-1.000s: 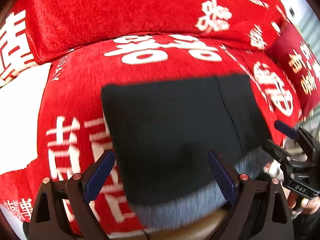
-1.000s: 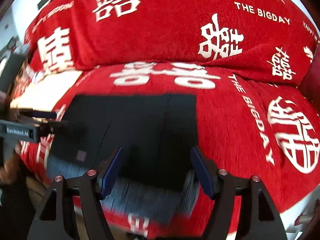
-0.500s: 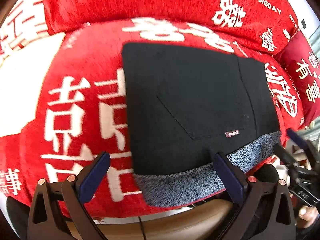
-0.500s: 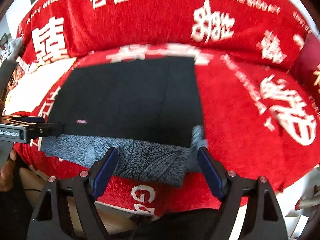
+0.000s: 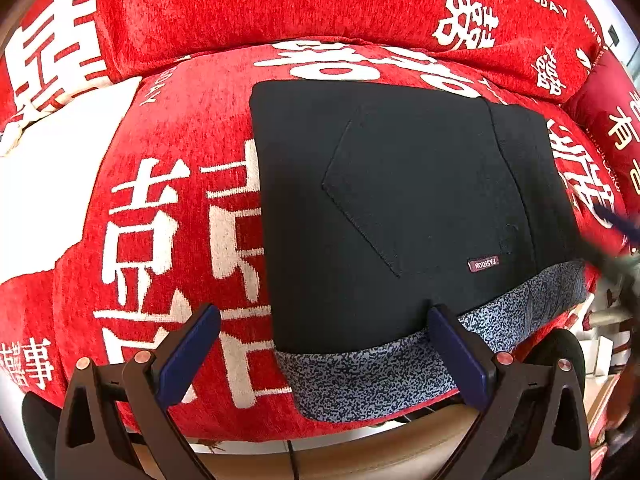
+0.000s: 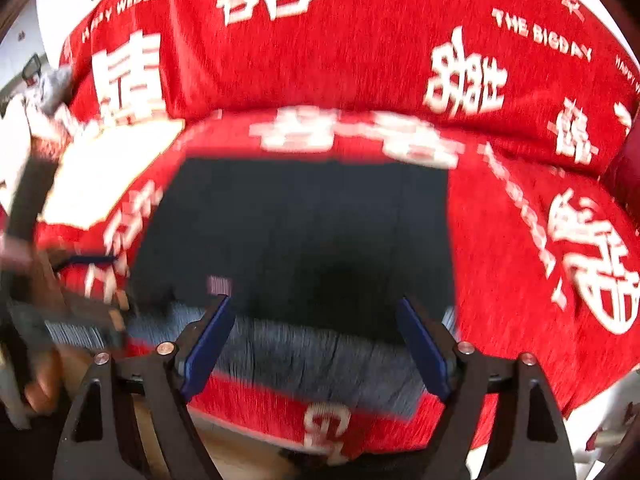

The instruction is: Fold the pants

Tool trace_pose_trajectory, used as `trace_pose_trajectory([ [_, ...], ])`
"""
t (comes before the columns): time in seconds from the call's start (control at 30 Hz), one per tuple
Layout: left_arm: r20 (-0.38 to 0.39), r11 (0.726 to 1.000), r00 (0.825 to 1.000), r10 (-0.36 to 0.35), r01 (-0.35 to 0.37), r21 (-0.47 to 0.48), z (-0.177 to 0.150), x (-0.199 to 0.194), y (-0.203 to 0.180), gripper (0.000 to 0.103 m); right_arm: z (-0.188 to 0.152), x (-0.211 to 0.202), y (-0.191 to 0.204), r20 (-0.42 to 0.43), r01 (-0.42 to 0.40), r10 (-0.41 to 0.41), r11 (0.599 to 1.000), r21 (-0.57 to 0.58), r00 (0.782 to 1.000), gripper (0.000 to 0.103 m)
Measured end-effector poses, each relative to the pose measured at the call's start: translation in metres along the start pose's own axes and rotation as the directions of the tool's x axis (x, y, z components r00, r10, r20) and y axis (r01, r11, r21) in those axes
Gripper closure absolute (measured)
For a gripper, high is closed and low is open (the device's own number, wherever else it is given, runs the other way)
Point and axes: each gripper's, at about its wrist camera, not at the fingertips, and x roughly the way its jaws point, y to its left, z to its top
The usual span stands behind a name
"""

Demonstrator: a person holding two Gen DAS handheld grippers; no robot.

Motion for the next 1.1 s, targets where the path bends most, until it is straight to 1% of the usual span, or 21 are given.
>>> trace_pose_trajectory([
  [0.03,-0.001,1.0,1.0,0.0,0.0,-0.003,0.0,0.001,-0.001,0.0,0.013,0.005,-0.003,0.004,0.016,-0.016,1.0,0.002,1.0,0.011],
  [0.1,-0.004,1.0,1.0,-0.002,0.002,-0.007,0.0,0.001,0.0,0.0,0.038,0.024,-0.007,-0.011,0.022,-0.022,1.0,0.011,1.0,0.01],
  [0.2,-0.007,1.0,1.0,-0.005,0.005,-0.005,0.0,0.002,0.0,0.0,0.067,0.074,-0.014,-0.109,0.018,-0.011,0.998,0.061,0.994,0.01],
  [0.27,-0.005,1.0,1.0,-0.012,0.012,-0.004,0.001,0.003,0.0,0.0,0.068,0.104,-0.015,-0.178,0.025,-0.012,0.997,0.069,0.984,0.008],
  [0.3,-0.005,1.0,1.0,-0.017,0.017,-0.002,0.001,0.003,0.001,0.0,0.065,0.119,-0.012,-0.22,0.038,-0.026,0.998,0.049,0.975,0.006],
  [0.33,-0.006,1.0,1.0,-0.018,0.018,0.0,0.001,0.004,0.001,0.0,0.061,0.123,-0.006,-0.222,0.046,-0.041,0.999,0.018,0.974,0.0],
  [0.4,-0.008,1.0,1.0,-0.016,0.016,0.007,0.001,0.005,0.002,0.0,0.055,0.122,0.005,-0.212,0.084,-0.093,0.995,-0.048,0.973,0.0],
  [0.5,-0.013,1.0,1.0,-0.021,0.021,0.0,0.001,0.002,0.005,0.0,0.047,0.103,0.008,-0.175,0.103,-0.114,0.992,-0.069,0.978,0.0],
  [0.53,-0.006,1.0,1.0,-0.023,0.023,-0.001,0.002,-0.002,0.006,0.0,0.041,0.09,0.006,-0.143,0.118,-0.128,0.99,-0.075,0.981,0.0],
  [0.57,0.009,1.0,1.0,-0.026,0.026,0.004,0.002,-0.008,0.007,0.0,0.034,0.079,0.006,-0.119,0.129,-0.138,0.989,-0.078,0.983,0.0],
  [0.63,0.069,1.0,0.997,-0.03,0.03,0.004,0.004,-0.022,0.01,0.0,0.016,0.064,0.007,-0.096,0.156,-0.163,0.985,-0.073,0.982,0.0],
  [0.7,0.116,1.0,0.993,-0.004,0.007,-0.03,0.008,-0.03,0.017,0.0,-0.012,0.052,0.005,-0.098,0.182,-0.187,0.982,-0.056,0.978,0.0],
  [0.77,0.121,0.996,0.992,0.034,-0.025,-0.082,0.01,-0.028,0.026,0.0,-0.034,0.05,0.004,-0.113,0.199,-0.202,0.979,-0.036,0.973,0.0],
  [0.8,0.098,0.993,0.994,0.044,-0.033,-0.111,0.01,-0.021,0.032,0.0,-0.043,0.051,0.003,-0.123,0.199,-0.201,0.98,-0.031,0.972,0.0],
  [0.87,0.008,0.99,0.998,0.057,-0.056,-0.131,0.008,0.002,0.037,0.0,-0.063,0.057,-0.002,-0.152,0.198,-0.197,0.98,-0.009,0.969,0.0],
  [0.9,-0.001,0.989,0.999,0.047,-0.047,-0.137,0.006,0.009,0.038,0.0,-0.069,0.062,-0.005,-0.171,0.187,-0.183,0.982,0.007,0.968,0.0],
  [0.93,0.01,0.989,0.999,0.038,-0.037,-0.144,0.005,0.009,0.038,0.0,-0.075,0.07,-0.009,-0.205,0.174,-0.165,0.984,0.027,0.965,0.0],
  [0.97,0.005,0.99,1.0,0.031,-0.03,-0.136,0.007,0.008,0.038,0.0,-0.077,0.072,-0.011,-0.214,0.17,-0.158,0.985,0.036,0.964,0.0],
  [1.03,0.006,0.994,1.0,0.012,-0.011,-0.109,0.015,0.002,0.039,0.0,-0.074,0.063,-0.012,-0.186,0.159,-0.147,0.986,0.051,0.972,0.0],
  [1.07,0.018,0.994,1.0,0.014,-0.012,-0.107,0.02,-0.001,0.042,0.0,-0.071,0.057,-0.013,-0.161,0.147,-0.136,0.987,0.061,0.978,0.0],
  [1.1,0.039,0.992,0.999,0.016,-0.011,-0.126,0.029,-0.006,0.048,0.0,-0.068,0.051,-0.016,-0.139,0.133,-0.121,0.988,0.074,0.983,0.0],
])
